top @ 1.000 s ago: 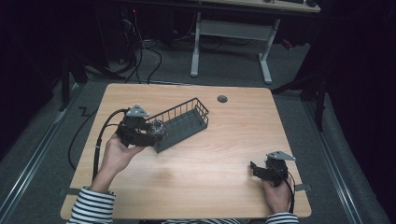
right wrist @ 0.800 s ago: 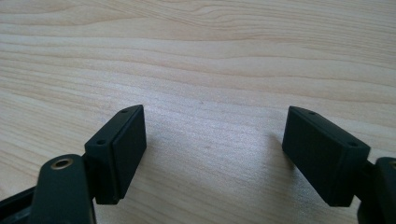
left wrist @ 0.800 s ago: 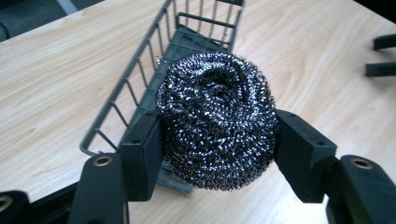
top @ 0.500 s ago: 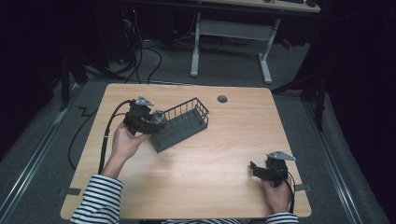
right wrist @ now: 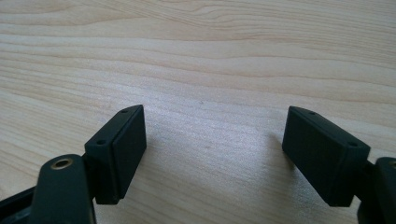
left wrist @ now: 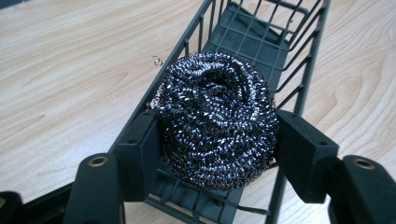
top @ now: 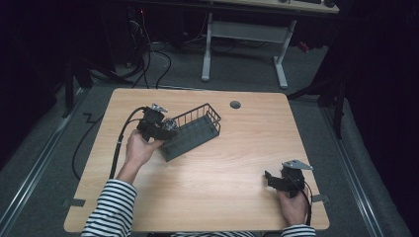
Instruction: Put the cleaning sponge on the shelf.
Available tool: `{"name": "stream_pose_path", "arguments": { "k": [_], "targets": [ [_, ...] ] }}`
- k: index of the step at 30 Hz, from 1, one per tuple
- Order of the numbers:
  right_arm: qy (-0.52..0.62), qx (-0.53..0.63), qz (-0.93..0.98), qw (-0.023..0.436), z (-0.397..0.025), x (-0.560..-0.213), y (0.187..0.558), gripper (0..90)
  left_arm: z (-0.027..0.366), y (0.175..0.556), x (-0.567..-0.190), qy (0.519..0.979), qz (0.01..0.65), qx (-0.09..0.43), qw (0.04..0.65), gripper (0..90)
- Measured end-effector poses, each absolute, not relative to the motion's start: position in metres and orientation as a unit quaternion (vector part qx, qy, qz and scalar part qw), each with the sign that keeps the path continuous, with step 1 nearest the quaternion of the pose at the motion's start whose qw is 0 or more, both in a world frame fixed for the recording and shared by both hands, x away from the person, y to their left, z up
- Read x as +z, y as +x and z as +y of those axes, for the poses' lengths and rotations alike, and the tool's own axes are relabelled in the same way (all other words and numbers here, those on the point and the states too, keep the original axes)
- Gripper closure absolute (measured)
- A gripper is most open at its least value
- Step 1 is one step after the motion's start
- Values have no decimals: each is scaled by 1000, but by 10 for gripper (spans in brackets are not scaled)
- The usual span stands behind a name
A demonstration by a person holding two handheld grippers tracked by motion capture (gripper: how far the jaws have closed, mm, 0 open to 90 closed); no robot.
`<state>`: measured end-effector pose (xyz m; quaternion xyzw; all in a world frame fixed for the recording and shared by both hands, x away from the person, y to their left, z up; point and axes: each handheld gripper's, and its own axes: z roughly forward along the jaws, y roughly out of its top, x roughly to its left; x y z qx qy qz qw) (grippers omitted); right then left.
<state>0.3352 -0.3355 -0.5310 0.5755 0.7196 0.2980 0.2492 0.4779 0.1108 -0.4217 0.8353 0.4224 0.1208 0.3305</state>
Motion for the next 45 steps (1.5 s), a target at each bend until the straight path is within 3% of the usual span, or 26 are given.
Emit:
{"name": "stream_pose_path", "arguments": {
  "k": [8,18,45],
  "targets": [
    [576,298,720,249,-336,-531,335,218,111,482,-430,833,432,113,327,335],
    [576,297,720,249,-336,-531,335,218,116,478,-427,824,427,106,356,230],
    [575,298,720,249,-335,-531,335,219,164,448,-398,791,435,143,406,242]
  ]
}}
